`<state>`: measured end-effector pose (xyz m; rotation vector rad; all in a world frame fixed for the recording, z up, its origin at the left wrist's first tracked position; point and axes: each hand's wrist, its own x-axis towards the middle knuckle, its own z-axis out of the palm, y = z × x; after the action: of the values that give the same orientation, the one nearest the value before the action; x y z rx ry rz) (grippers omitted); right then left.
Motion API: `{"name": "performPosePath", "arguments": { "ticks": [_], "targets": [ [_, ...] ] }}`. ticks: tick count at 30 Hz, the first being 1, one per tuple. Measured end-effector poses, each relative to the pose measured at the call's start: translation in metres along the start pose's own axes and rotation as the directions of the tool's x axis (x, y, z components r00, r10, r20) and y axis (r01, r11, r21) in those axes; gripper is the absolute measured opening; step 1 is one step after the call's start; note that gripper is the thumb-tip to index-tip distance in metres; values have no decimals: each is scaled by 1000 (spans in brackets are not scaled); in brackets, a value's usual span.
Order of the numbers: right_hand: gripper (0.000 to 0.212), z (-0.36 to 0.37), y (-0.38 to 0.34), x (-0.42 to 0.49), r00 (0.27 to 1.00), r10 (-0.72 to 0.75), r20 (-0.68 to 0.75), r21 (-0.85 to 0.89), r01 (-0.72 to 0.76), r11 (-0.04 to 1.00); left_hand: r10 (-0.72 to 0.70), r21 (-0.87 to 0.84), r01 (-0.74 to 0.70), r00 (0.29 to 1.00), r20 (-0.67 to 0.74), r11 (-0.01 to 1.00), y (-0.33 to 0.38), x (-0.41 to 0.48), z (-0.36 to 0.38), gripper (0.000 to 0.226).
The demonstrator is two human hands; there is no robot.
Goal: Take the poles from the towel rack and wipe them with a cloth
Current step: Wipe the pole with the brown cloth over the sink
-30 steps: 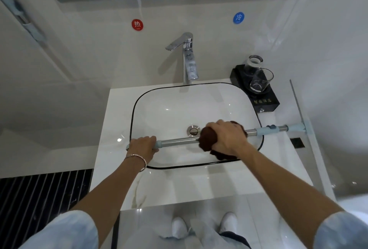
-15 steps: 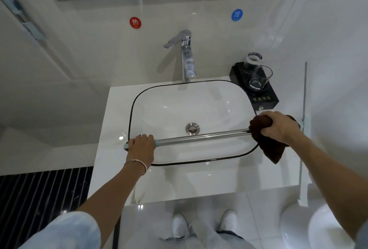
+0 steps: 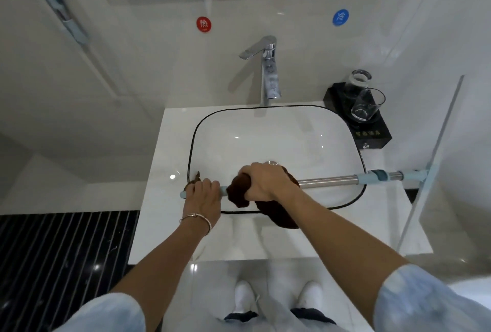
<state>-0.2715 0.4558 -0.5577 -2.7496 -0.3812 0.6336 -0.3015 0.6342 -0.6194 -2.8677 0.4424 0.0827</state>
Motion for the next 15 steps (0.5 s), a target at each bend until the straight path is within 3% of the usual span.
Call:
{"name": "performPosePath", "arguments": {
  "ticks": [4,8,15],
  "targets": [
    [48,20,-29,4,993,-97,-73,-48,93,995,-26,-19,28,993,119,999,-7,3,-5,21],
    [56,26,-8,-15,991,-93,-99,-82,85,993,22,-83,-6,982,186,996,-6,15,-8,20],
    [55,-2,96,-74,949,200,-245,-123,-235,964,87,-183,-40,962,259,982,-18,36,-8,21]
  ]
}}
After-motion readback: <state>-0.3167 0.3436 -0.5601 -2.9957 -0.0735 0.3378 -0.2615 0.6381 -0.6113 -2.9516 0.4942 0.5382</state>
